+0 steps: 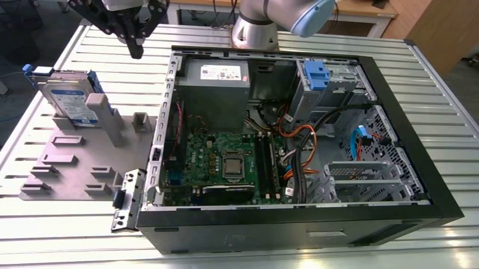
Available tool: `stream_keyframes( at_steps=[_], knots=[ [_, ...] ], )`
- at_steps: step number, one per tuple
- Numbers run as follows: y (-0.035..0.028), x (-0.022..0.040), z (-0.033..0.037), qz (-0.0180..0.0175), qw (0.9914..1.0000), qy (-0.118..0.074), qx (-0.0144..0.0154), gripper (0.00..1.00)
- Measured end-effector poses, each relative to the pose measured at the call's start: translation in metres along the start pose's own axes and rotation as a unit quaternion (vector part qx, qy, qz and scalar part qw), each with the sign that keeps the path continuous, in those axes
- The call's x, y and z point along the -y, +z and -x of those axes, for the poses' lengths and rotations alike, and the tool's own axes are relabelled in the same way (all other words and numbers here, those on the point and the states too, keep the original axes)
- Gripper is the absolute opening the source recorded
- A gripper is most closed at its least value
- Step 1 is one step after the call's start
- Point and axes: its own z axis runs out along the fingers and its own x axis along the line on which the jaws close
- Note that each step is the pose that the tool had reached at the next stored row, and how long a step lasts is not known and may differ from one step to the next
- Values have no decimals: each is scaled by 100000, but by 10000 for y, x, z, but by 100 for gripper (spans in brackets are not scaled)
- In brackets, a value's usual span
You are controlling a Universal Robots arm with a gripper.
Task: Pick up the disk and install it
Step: 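Reach for the disk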
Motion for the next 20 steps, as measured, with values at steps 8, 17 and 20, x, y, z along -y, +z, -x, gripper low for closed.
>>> stream_keyframes(
  at_steps=[8,17,20],
  knots=[
    [8,10,-122,1,100000,8,0,11],
    [11,20,-259,2,100000,0,2,11],
    [12,23,-298,1,100000,4,0,11]
  ],
)
